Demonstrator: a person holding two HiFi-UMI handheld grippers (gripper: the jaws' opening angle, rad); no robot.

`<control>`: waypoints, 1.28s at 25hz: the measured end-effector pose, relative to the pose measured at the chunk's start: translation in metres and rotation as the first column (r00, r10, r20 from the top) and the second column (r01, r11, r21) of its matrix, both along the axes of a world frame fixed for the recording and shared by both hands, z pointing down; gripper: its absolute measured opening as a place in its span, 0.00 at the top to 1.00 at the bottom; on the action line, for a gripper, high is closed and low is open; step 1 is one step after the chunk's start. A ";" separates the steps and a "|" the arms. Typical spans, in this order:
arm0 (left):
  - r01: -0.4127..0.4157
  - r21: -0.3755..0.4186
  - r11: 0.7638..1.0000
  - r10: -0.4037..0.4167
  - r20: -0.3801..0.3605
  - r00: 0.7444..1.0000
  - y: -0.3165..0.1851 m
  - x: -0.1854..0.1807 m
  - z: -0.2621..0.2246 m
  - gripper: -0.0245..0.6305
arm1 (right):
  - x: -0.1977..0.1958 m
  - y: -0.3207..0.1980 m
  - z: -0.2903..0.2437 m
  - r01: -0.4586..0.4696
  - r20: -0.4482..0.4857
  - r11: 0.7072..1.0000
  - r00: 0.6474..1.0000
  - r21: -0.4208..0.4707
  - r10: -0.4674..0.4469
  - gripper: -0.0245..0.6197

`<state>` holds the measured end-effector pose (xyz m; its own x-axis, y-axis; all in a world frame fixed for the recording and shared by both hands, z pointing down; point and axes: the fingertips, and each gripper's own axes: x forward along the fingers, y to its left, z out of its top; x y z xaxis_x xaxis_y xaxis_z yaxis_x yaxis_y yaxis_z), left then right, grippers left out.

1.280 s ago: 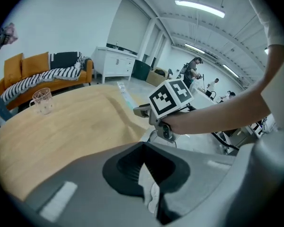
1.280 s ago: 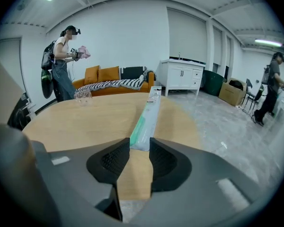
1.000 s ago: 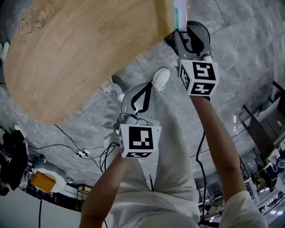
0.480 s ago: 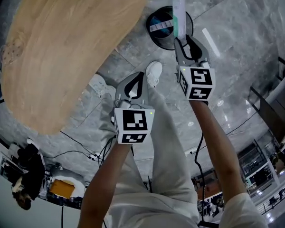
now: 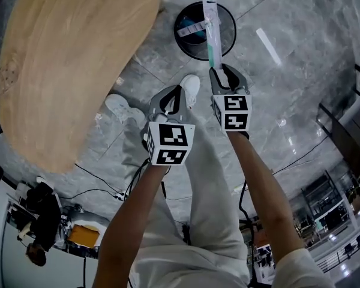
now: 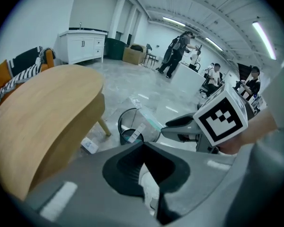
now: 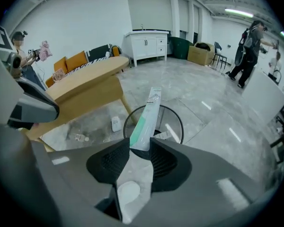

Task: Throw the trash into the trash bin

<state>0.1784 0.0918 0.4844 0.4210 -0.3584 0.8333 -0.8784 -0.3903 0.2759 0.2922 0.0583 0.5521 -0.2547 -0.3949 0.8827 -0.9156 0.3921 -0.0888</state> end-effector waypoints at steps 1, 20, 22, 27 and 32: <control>-0.002 -0.009 1.000 0.002 -0.004 1.000 0.000 0.003 0.005 0.96 | 0.002 0.005 0.008 0.005 -0.002 1.000 1.000 -0.021 -0.005 0.72; 0.048 -0.015 0.999 -0.049 -0.009 0.999 -0.006 -0.006 0.008 0.96 | -0.013 -0.017 0.039 0.116 0.009 0.990 0.993 -0.078 -0.116 0.60; 0.043 0.007 0.999 -0.043 -0.014 0.999 -0.013 -0.006 -0.006 0.96 | -0.018 -0.023 0.019 0.105 0.018 0.994 0.994 -0.041 -0.105 0.73; 0.042 0.038 0.998 -0.041 -0.024 0.999 -0.019 -0.005 -0.058 0.96 | -0.030 -0.023 -0.049 0.083 0.073 0.996 0.994 0.019 -0.085 0.93; 0.053 0.107 0.993 -0.051 -0.021 0.998 -0.028 -0.032 -0.114 0.96 | -0.062 -0.032 -0.116 0.056 0.164 0.995 0.984 0.085 -0.069 0.93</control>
